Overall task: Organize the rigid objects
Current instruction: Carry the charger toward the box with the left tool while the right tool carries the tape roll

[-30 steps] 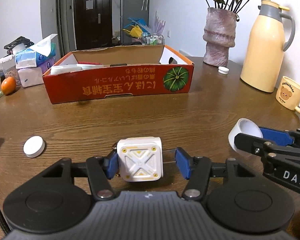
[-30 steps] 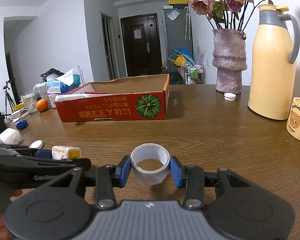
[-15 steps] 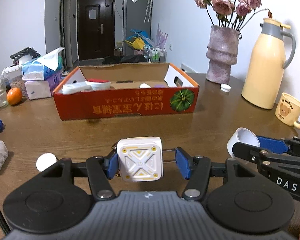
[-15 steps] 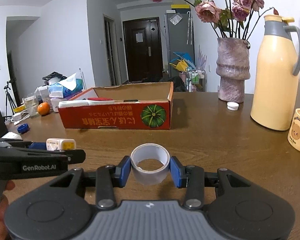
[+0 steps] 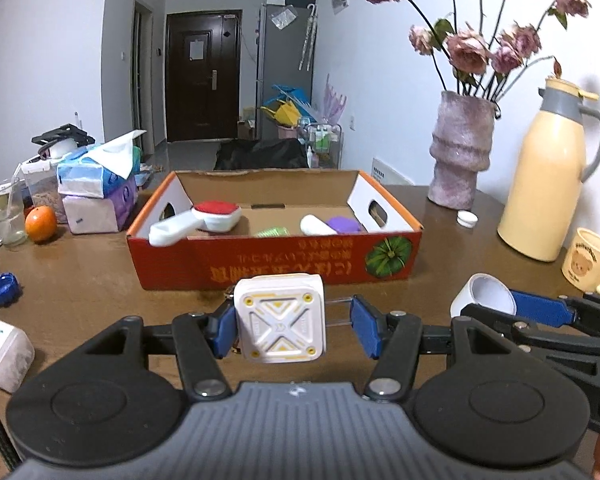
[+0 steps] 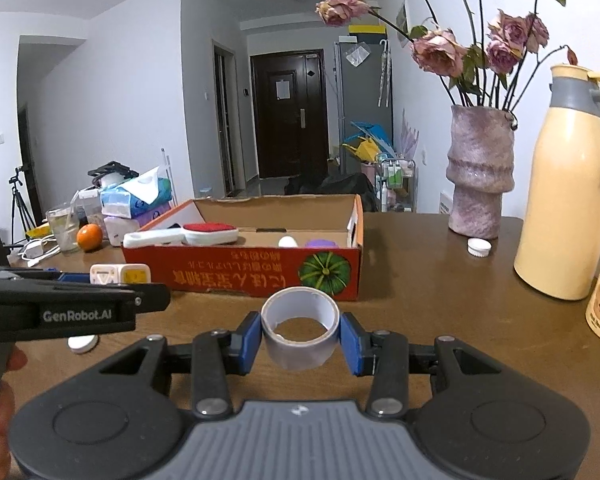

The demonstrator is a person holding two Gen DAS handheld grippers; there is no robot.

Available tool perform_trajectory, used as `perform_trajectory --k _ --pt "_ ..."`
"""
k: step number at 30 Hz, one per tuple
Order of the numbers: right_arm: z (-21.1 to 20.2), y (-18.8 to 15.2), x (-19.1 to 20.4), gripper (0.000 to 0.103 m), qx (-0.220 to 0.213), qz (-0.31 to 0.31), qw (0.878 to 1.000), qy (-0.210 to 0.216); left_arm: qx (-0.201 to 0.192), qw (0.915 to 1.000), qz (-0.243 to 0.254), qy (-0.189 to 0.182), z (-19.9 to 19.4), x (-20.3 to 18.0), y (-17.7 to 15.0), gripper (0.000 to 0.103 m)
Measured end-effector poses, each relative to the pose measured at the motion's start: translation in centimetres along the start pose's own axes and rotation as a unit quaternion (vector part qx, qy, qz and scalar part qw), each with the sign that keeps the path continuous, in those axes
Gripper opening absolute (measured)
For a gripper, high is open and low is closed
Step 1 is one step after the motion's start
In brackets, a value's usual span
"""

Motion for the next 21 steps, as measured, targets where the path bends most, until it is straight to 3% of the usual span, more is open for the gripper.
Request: perform_trajectory --k 21 --pt "5.6 4.9 1.1 0.042 -0.03 0.009 1.0 0.002 -0.04 0.9984 -0.034 0.02 4.4 2.4 5.1 0.06"
Point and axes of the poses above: each gripper's, at about its wrist camera, not at the fingertips, and z roughly the way its jaws point, x to its left, y to its top, the point moved 3 cm from there along z, roughly the way its jaws point, and after that the axes turned 1 degree about y, right-handed, at the moved point
